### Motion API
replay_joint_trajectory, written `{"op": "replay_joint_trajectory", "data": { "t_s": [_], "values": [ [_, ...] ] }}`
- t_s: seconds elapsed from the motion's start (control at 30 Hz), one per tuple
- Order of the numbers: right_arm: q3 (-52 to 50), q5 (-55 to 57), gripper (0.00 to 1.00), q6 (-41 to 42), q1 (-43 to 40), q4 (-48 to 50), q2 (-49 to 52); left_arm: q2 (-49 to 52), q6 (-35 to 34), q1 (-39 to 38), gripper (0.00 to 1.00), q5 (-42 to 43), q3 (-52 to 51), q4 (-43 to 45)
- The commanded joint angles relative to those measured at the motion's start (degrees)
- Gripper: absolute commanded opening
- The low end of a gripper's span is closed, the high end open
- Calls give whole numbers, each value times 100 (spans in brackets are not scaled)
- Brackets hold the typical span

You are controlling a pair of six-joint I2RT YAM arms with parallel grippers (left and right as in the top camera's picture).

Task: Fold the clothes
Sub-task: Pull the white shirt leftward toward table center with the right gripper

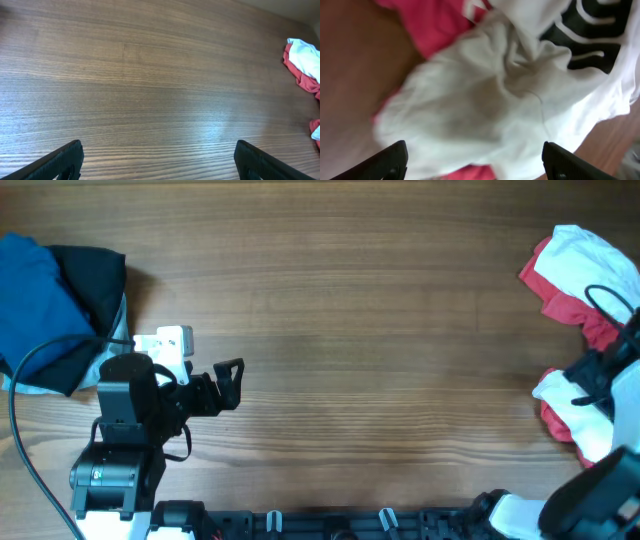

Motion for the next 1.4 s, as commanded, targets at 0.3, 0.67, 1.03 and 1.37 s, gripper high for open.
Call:
{"op": "replay_joint_trajectory", "data": {
  "t_s": [0.3, 0.67, 1.03, 1.37],
  "values": [
    [33, -144, 36, 15, -737, 444, 1058, -11, 31, -20, 97, 70, 125, 0],
    [1049, -1217, 4, -173, -52, -562, -1449, -11, 33, -20, 97, 70, 125, 0],
    [1399, -1615, 4, -153, 3381, -1451, -2872, -11, 31, -20, 96, 72, 125, -66],
    [1401, -2284, 6, -1113, 3556, -1692, -2297, -11, 31, -20, 98, 72, 125, -127]
  ]
}}
